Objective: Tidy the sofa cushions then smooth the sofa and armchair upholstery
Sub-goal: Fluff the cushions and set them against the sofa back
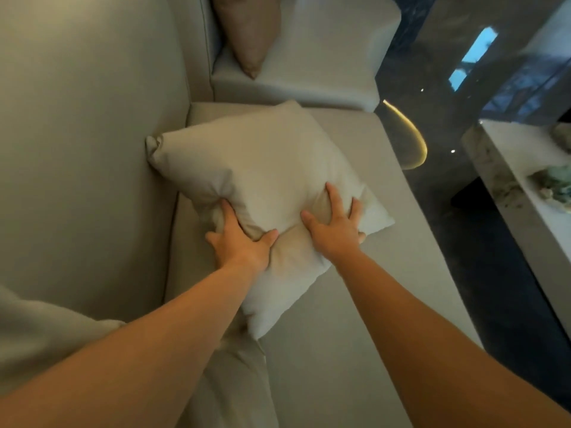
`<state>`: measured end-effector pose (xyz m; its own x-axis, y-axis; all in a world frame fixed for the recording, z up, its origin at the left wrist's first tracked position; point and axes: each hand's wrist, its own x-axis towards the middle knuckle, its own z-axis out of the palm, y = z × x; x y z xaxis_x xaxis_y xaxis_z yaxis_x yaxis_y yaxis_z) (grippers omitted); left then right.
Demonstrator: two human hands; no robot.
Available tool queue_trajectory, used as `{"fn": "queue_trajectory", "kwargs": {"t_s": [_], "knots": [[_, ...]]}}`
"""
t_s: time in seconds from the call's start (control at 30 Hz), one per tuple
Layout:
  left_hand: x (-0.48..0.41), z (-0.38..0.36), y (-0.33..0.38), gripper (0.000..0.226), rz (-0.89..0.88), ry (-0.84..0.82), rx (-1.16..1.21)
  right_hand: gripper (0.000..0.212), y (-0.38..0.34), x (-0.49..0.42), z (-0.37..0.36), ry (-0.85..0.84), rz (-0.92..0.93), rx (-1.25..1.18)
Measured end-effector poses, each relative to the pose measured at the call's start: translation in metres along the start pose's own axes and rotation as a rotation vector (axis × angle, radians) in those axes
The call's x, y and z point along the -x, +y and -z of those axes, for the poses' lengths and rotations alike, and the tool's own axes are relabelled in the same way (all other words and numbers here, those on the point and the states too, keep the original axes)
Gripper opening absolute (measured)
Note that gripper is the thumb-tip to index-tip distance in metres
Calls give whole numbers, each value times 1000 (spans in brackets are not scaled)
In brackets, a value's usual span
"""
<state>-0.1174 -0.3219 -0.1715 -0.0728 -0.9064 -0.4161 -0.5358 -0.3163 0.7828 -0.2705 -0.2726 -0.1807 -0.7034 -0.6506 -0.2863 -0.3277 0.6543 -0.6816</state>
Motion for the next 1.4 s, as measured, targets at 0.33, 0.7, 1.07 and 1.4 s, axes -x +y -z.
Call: {"fn": "queue_trajectory", "kwargs": {"t_s": [0.33,0.7,1.07,1.4], "knots": [[9,158,161,74,-305,97,-692,62,-139,44,15,-552,-461,-533],[49,264,44,57,-726,-153,-462,71,-155,111,-48,-382,-351,-554],[135,307,-32,56,-701,163,-911,46,3,296,-12,-367,-99,35],[365,316,-149,58,-406,323,-1032,52,94,537,61,-586,49,98]]}}
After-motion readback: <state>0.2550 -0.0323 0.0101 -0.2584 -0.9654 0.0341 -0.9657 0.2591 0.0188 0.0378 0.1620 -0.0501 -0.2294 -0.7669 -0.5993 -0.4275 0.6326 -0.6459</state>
